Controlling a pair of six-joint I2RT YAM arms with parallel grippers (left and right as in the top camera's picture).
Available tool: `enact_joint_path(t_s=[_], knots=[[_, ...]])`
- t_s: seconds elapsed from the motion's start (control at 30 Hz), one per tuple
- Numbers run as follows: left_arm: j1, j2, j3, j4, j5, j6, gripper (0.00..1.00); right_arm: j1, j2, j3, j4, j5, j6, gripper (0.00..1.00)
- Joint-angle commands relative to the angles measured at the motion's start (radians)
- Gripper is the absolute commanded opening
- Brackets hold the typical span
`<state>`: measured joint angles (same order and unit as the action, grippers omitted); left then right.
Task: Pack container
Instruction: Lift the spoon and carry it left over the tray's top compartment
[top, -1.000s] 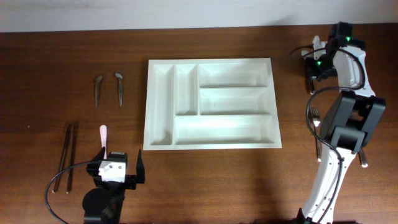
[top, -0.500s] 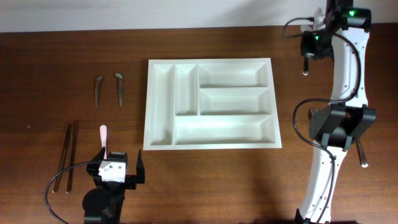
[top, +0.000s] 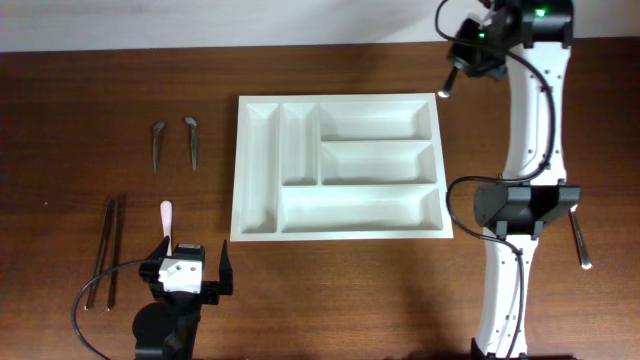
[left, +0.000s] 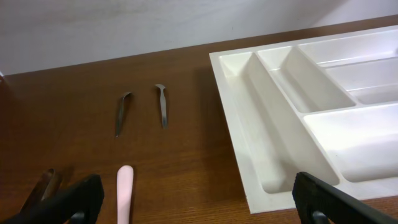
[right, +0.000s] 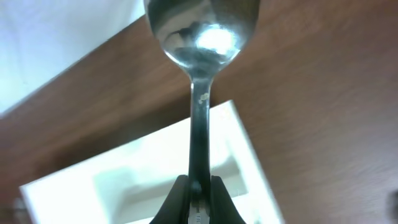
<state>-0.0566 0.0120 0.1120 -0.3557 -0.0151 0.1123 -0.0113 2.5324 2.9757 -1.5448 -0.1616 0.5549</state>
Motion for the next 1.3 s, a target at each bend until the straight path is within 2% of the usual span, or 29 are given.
enact_joint_path(t_s=[0.0,0.1,0.23,0.57,0.73,1.27], knots=[[0.005,-0.007,-0.004,-0.001,-0.006,0.01,0.99,0.035,-0.002,0.02,-0.014,-0.026,0.314,0.04],[0.005,-0.007,-0.004,-0.001,-0.006,0.01,0.99,0.066,-0.002,0.02,-0.04,-0.026,0.532,0.04],[0.005,-0.007,-0.004,-0.001,-0.006,0.01,0.99,0.113,-0.001,0.018,-0.04,0.011,0.697,0.04],[0.005,-0.007,-0.004,-0.001,-0.006,0.01,0.99,0.257,0.01,0.015,-0.038,0.2,0.974,0.04],[0.005,-0.007,-0.004,-0.001,-0.006,0.01,0.99,0.302,0.011,-0.049,-0.036,0.249,1.142,0.04],[0.005,-0.007,-0.004,-0.001,-0.006,0.01,0.99,0.307,0.011,-0.341,0.109,0.233,1.262,0.04]])
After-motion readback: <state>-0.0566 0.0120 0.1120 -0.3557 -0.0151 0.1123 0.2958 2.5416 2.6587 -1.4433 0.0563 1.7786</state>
